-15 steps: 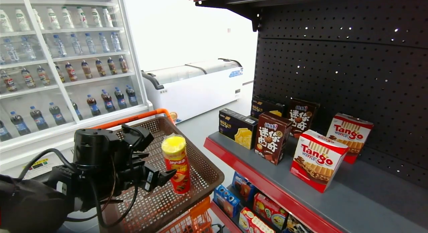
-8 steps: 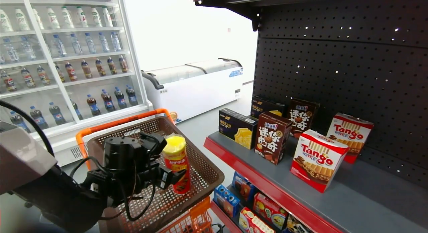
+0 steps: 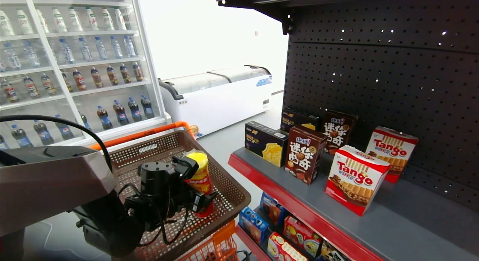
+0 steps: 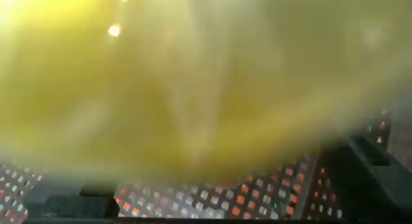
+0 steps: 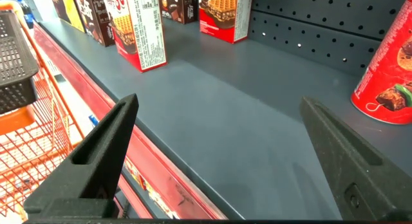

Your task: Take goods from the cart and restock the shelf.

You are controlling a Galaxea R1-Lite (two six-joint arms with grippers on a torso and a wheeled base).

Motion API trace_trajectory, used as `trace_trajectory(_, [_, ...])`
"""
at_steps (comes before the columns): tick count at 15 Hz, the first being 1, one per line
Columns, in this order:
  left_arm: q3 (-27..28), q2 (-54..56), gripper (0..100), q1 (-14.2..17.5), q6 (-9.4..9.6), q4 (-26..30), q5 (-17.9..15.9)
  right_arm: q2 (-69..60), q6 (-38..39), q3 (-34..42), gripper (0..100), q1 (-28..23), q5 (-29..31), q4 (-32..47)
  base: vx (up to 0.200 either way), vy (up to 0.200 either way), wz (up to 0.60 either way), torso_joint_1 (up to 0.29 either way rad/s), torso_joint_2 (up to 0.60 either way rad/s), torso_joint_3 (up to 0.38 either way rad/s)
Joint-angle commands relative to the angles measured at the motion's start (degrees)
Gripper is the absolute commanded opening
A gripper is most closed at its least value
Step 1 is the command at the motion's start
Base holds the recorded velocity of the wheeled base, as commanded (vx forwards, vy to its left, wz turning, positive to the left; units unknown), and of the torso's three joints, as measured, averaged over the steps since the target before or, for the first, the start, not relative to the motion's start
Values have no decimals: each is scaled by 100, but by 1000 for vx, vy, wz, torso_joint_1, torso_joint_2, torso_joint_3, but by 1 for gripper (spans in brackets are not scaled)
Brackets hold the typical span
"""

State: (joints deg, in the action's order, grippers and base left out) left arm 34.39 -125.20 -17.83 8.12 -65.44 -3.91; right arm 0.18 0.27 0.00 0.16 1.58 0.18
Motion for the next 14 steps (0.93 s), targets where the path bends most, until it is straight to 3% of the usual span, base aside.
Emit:
trace_trajectory(1, [112, -145, 100, -27, 23, -22, -4, 8, 0, 0, 100, 2, 0, 8, 0, 0, 0, 0, 0, 0])
trace_trajectory(2, [165, -172, 100, -45, 32, -30, -4, 8, 0, 0, 100, 2, 0, -1, 0, 0, 0, 0, 0, 0])
trace_trajectory(3, [182, -172, 0, -62, 23, -48, -4, 8, 0, 0, 100, 2, 0, 8, 0, 0, 0, 0, 0, 0])
trace_trajectory(8, [375, 57, 0, -89, -56, 207, 22, 8, 0, 0, 100, 2, 0, -1, 0, 0, 0, 0, 0, 0])
trace_trajectory(13, [279, 1059, 0, -97, -91, 673, 347, -1, 0, 0, 100, 2, 0, -1, 0, 0, 0, 0, 0, 0])
trace_trajectory(14, [244, 1498, 0, -71, -21, 936, 339, 8, 0, 0, 100, 2, 0, -1, 0, 0, 0, 0, 0, 0])
